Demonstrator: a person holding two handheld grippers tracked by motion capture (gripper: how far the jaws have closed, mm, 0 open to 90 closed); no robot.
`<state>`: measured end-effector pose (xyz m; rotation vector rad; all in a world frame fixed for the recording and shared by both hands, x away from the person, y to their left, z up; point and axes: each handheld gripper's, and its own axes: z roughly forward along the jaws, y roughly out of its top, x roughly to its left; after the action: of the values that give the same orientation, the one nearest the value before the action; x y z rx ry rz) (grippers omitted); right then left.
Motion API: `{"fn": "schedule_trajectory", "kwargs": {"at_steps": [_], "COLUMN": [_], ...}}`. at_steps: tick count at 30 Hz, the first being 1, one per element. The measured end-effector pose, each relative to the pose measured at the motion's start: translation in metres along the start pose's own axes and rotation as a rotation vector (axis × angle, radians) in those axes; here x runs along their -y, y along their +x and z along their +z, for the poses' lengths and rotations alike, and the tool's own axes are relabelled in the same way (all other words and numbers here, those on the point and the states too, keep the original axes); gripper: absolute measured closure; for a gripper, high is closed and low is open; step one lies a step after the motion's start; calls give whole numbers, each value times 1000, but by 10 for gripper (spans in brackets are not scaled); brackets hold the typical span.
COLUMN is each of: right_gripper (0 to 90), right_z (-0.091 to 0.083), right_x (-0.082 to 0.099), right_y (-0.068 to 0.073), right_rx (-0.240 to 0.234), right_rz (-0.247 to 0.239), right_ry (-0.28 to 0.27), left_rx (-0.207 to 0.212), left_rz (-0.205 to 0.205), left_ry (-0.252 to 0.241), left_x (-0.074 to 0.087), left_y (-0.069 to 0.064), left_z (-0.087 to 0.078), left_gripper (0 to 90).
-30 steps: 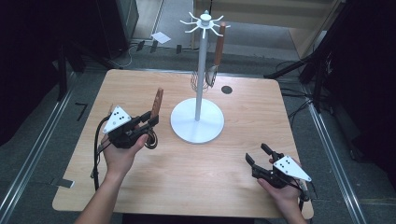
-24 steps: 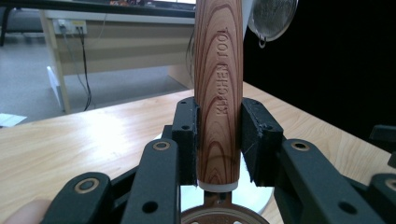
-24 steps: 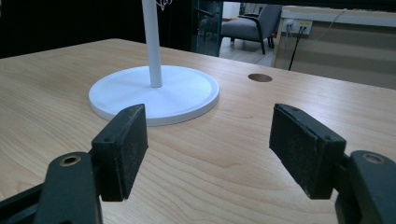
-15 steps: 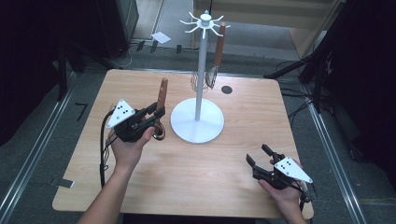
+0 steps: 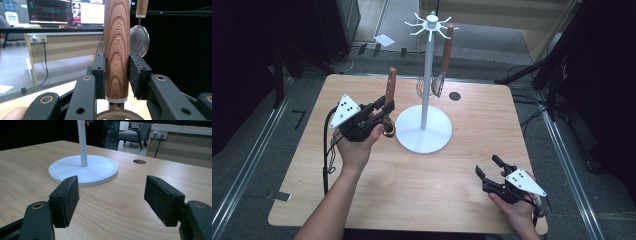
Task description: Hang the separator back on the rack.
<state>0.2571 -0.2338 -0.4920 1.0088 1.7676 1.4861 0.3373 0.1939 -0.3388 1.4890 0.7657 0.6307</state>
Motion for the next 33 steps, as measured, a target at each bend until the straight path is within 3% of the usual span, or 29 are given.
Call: {"fn": "schedule_trajectory", "kwargs": {"at_steps": [8,16,33], "right_gripper": [287,287,287], "right_z": [-1,0,-1], "right_x": [0,1,1], "right_y": [1,2,0], "right_rx": [-1,-9,-13], "right_rz": [-4,-6,-7], "right_ry": [-1,2,-4], "left_rx": [-4,29,60], "left_rz": [-4,-19,24], "left_ry": [-49,-129,-178], "left_x": [-11,-24,-57], "left_y": [1,-2,-13], "left_z": [12,23,35], "left_gripper": [705,705,704]}}
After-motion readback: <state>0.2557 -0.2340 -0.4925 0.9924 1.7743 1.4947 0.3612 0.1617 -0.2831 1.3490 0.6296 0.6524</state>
